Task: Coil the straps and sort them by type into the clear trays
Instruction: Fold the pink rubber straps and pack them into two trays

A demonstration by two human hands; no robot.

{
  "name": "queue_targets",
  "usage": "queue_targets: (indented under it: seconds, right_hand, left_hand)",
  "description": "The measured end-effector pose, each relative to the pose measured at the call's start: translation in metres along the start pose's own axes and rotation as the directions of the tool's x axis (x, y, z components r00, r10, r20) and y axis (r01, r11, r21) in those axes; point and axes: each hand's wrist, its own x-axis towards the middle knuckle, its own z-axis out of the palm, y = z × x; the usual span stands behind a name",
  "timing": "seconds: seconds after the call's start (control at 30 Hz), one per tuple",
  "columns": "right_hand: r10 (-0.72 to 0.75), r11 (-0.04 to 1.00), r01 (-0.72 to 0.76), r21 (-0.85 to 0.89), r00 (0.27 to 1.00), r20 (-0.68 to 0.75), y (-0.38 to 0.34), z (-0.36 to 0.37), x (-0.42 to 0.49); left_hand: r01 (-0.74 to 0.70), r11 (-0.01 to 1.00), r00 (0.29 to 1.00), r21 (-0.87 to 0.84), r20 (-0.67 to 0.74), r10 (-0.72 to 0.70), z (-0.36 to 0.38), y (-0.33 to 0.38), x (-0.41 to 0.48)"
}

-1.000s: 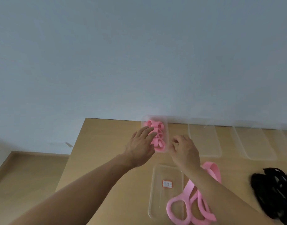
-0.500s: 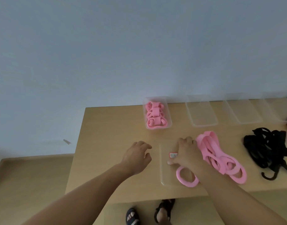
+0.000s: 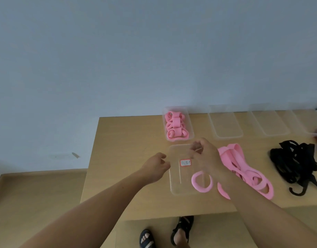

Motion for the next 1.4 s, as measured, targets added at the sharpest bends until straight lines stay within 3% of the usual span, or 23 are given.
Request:
queue_targets:
  seconds: [0.1,0.2,0.33,0.43,0.53,0.67,0.83,0.97,1.13,1.4]
  right_hand:
    - [0.023,0.949,-0.029,0.314,1.0,0.021,-0.015,-0.003,-0.009]
    - [0.02,0.929,-0.035,0.368,0.999,0.044,-0.03,-0.013,-0.012]
    - [0.046,0.929,-0.034,0.368,0.999,-0.024,-0.045,-0.02,-0.005]
    - [-0.015,0.982,0.03,0.187,0.997,-0.081,-0.053,-0.016,0.01]
    - [-0.022,0.995,0.019,-0.101,0.999,-0.035,-0.06,-0.018,0.035]
    - [-0.037,0.944,0.041,-0.328,0.999,0.018,-0.064,-0.025,0.078]
    - [-0.032,0.948,0.046,-0.314,0.998,0.05,-0.057,-0.018,0.123]
    - [-0.027,0.937,0.04,-0.346,0.999,0.041,-0.042,-0.013,0.143]
    - [-0.032,0.943,0.037,-0.33,0.999,0.018,-0.026,-0.012,0.151]
    - [0.03,0.969,-0.023,-0.245,0.999,0.024,-0.022,-0.01,0.16]
  left_hand:
    - [-0.023,0.991,0.993,-0.132,0.112,0.038,-0.014,0.008,-0.007]
    - [-0.079,0.984,0.972,-0.159,0.207,0.112,-0.03,0.02,-0.015]
    - [-0.151,0.932,0.986,-0.329,0.017,0.166,-0.051,0.047,-0.012]
    - [-0.201,0.916,0.979,-0.348,-0.113,0.172,-0.062,0.065,0.002]
    - [-0.162,0.958,0.979,-0.238,-0.163,0.125,-0.068,0.078,0.024]
    - [-0.042,0.999,0.98,0.009,-0.197,0.043,-0.072,0.085,0.058]
    - [0.105,0.929,0.964,0.354,-0.265,-0.008,-0.07,0.089,0.093]
    - [0.157,0.903,0.964,0.399,-0.261,-0.052,-0.063,0.089,0.114]
    - [0.157,0.941,0.961,0.298,-0.267,-0.076,-0.053,0.082,0.129]
    - [0.165,0.984,0.946,-0.07,-0.272,-0.178,-0.046,0.075,0.137]
